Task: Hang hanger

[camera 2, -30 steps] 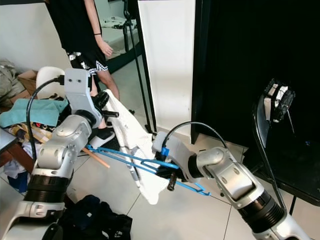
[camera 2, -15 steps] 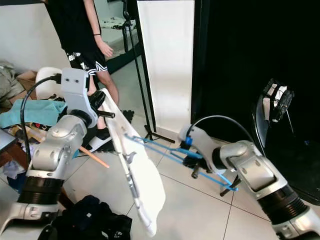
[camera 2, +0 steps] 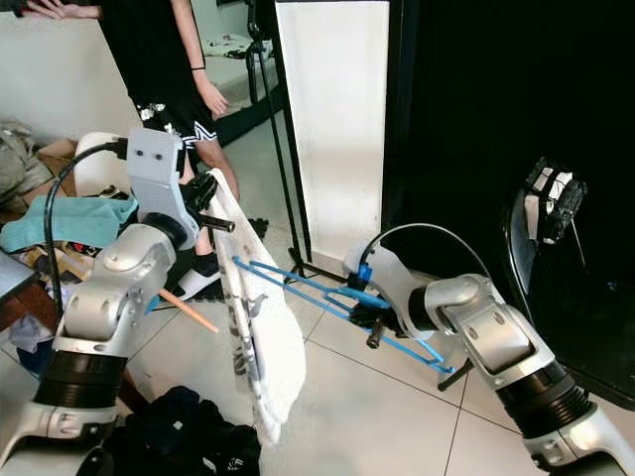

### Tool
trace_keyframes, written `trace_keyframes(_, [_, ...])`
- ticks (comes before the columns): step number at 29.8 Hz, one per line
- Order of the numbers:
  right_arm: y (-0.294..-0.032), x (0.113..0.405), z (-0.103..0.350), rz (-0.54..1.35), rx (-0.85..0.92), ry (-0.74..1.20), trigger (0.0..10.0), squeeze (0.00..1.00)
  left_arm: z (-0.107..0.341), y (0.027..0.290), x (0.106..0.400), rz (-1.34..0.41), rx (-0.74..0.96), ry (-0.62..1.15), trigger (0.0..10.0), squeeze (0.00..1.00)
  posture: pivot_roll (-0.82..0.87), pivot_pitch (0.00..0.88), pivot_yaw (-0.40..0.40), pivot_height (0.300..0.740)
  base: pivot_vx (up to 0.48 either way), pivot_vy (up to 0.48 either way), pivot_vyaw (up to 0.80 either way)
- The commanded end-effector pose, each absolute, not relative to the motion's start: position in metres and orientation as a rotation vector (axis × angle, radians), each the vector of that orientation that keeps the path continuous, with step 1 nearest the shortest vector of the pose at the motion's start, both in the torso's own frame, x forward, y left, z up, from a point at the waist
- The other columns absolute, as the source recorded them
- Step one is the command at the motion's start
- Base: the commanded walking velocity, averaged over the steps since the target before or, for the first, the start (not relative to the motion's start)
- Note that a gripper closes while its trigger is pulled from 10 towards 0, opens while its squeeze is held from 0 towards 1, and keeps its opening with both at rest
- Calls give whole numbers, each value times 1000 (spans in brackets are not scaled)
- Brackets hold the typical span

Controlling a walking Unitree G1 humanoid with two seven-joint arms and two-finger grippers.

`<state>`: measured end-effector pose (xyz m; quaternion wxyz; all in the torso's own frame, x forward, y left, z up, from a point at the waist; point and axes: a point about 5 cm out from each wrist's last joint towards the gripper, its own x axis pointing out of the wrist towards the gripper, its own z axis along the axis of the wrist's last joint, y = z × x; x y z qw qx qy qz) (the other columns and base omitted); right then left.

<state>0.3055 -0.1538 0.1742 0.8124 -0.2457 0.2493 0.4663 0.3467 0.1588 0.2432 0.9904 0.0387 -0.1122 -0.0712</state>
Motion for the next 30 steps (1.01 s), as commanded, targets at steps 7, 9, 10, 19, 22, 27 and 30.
trace_keyframes(7, [-146,308,178,1010,-530,498,10000,0,246,157,343,-159,119,-258,10000,0,-129,0,34,736,0,0,0])
trace_keyframes(9, [-148,308,178,1000,-530,502,10000,0,245,158,343,-157,125,-256,10000,0,-130,0,34,736,0,0,0])
trace_keyframes(10, [-149,309,178,996,-532,504,10000,0,245,159,343,-156,126,-255,10000,0,-130,0,34,736,0,0,0])
trace_keyframes(19, [-166,313,182,926,-543,521,10000,0,246,160,342,-154,140,-261,10000,0,-136,0,32,736,0,0,0])
trace_keyframes(22, [-168,312,182,921,-542,524,10000,0,247,160,342,-155,141,-263,10000,0,-139,0,33,736,0,0,0])
trace_keyframes(27, [-168,312,181,917,-541,527,10000,0,248,155,341,-168,132,-271,10000,0,-139,0,31,736,0,0,0])
trace_keyframes(30, [-166,312,181,921,-540,525,10000,0,249,153,341,-174,128,-274,10000,0,-137,0,30,736,0,0,0])
